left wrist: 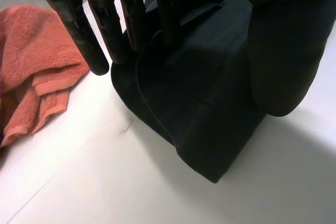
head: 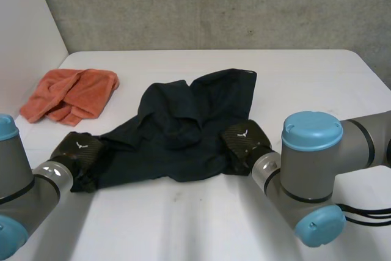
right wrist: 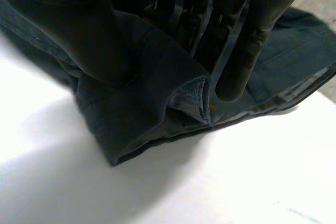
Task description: Fold the laundry.
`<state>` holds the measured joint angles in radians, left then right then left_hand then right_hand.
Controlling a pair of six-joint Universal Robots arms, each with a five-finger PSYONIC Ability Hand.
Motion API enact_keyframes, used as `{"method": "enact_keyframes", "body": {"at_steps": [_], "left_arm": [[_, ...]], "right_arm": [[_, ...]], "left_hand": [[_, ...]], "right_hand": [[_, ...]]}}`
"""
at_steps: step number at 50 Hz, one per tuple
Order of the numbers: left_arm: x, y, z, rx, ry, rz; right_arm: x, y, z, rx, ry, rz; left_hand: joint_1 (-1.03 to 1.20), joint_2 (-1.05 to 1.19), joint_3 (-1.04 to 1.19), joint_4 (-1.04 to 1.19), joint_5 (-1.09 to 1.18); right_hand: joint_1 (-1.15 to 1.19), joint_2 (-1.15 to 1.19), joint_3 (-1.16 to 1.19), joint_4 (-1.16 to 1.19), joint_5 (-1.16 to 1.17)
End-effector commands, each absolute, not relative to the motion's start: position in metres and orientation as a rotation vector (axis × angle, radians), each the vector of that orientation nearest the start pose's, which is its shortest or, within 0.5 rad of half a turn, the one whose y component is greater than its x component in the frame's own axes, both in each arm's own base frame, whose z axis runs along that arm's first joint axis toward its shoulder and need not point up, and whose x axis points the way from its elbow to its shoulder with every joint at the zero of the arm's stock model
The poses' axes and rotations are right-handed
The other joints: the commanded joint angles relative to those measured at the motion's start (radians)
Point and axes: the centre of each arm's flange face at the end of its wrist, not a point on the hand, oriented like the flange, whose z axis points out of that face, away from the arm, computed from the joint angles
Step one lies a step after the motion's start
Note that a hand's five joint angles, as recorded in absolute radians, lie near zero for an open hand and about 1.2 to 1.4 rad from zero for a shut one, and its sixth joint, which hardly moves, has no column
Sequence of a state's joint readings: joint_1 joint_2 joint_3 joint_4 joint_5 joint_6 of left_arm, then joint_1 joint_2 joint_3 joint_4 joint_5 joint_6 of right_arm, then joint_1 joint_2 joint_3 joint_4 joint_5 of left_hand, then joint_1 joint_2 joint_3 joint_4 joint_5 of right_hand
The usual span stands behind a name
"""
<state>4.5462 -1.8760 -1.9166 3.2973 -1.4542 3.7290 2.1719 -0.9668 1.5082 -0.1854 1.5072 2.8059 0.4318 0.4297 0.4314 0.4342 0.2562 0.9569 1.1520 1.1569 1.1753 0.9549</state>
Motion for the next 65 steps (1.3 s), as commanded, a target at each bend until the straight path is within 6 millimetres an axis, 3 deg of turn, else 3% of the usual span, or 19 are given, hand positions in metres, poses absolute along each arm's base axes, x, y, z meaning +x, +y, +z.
{"method": "enact_keyframes", "body": {"at_steps": [1, 15, 20, 22, 24, 26, 30, 34, 37, 38, 39, 41, 45, 52, 57, 65], "left_arm": [[-0.186, -0.257, 0.137, 1.051, 2.392, -1.561], [-0.181, -0.263, 0.13, 1.036, 2.399, -1.538], [-0.182, -0.264, 0.128, 1.037, 2.403, -1.532], [-0.182, -0.266, 0.129, 1.034, 2.4, -1.538], [-0.182, -0.267, 0.127, 1.035, 2.403, -1.535], [-0.182, -0.268, 0.127, 1.035, 2.405, -1.533], [-0.184, -0.268, 0.129, 1.039, 2.402, -1.534], [-0.188, -0.264, 0.144, 1.034, 2.385, -1.585], [-0.195, -0.256, 0.173, 1.013, 2.345, -1.699], [-0.198, -0.253, 0.185, 0.992, 2.33, -1.759], [-0.199, -0.252, 0.19, 0.976, 2.326, -1.787], [-0.201, -0.252, 0.201, 0.944, 2.315, -1.845], [-0.205, -0.255, 0.221, 0.863, 2.341, -1.946], [-0.216, -0.253, 0.232, 0.871, 2.385, -1.974], [-0.219, -0.258, 0.235, 0.844, 2.423, -1.98], [-0.222, -0.261, 0.243, 0.812, 2.435, -2.015]], "right_arm": [[0.33, -0.247, 0.138, -1.171, 2.117, -1.732], [0.325, -0.255, 0.142, -1.142, 2.134, -1.755], [0.326, -0.255, 0.14, -1.143, 2.135, -1.75], [0.326, -0.255, 0.139, -1.144, 2.136, -1.749], [0.326, -0.255, 0.139, -1.146, 2.137, -1.747], [0.325, -0.255, 0.141, -1.142, 2.137, -1.751], [0.324, -0.256, 0.148, -1.142, 2.134, -1.758], [0.319, -0.248, 0.17, -1.18, 2.171, -1.706], [0.309, -0.248, 0.19, -1.172, 2.241, -1.641], [0.303, -0.249, 0.195, -1.163, 2.276, -1.61], [0.299, -0.25, 0.196, -1.159, 2.299, -1.586], [0.294, -0.252, 0.197, -1.145, 2.333, -1.558], [0.286, -0.252, 0.19, -1.046, 2.389, -1.494], [0.281, -0.241, 0.175, -0.938, 2.407, -1.446], [0.281, -0.234, 0.162, -0.919, 2.377, -1.474], [0.287, -0.236, 0.152, -0.901, 2.306, -1.565]], "left_hand": [[0.049, 0.051, 0.049, 0.046, 0.05], [0.093, 0.095, 0.093, 0.09, 0.094], [0.225, 0.227, 0.225, 0.222, 0.226], [0.397, 0.4, 0.398, 0.395, 0.399], [0.751, 0.753, 0.752, 0.749, 0.752], [0.964, 0.966, 0.964, 0.961, 0.965], [0.964, 0.967, 0.965, 0.962, 0.966], [0.964, 0.967, 0.965, 0.962, 0.966], [0.964, 0.967, 0.965, 0.962, 0.966], [0.964, 0.967, 0.965, 0.962, 0.966], [0.964, 0.967, 0.965, 0.962, 0.966], [0.964, 0.967, 0.965, 0.962, 0.966], [0.964, 0.967, 0.965, 0.962, 0.966], [0.964, 0.967, 0.965, 0.962, 0.966], [0.964, 0.967, 0.965, 0.962, 0.966], [0.964, 0.967, 0.965, 0.962, 0.966]], "right_hand": [[0.439, 0.244, 0.239, 0.221, 0.267], [0.439, 0.244, 0.239, 0.221, 0.267], [0.439, 0.244, 0.239, 0.221, 0.267], [0.439, 0.244, 0.239, 0.221, 0.267], [0.439, 0.244, 0.239, 0.221, 0.267], [0.439, 0.244, 0.239, 0.221, 0.267], [0.439, 0.244, 0.239, 0.221, 0.267], [0.439, 0.244, 0.239, 0.221, 0.267], [0.391, 0.196, 0.191, 0.173, 0.219], [0.024, -0.171, -0.176, -0.194, -0.148], [-0.163, -0.358, -0.363, -0.381, -0.335], [-0.264, -0.459, -0.464, -0.482, -0.437], [-0.267, -0.462, -0.467, -0.486, -0.44], [-0.27, -0.465, -0.47, -0.488, -0.442], [-0.452, -0.647, -0.652, -0.67, -0.624], [-0.499, -0.694, -0.699, -0.717, -0.672]]}}
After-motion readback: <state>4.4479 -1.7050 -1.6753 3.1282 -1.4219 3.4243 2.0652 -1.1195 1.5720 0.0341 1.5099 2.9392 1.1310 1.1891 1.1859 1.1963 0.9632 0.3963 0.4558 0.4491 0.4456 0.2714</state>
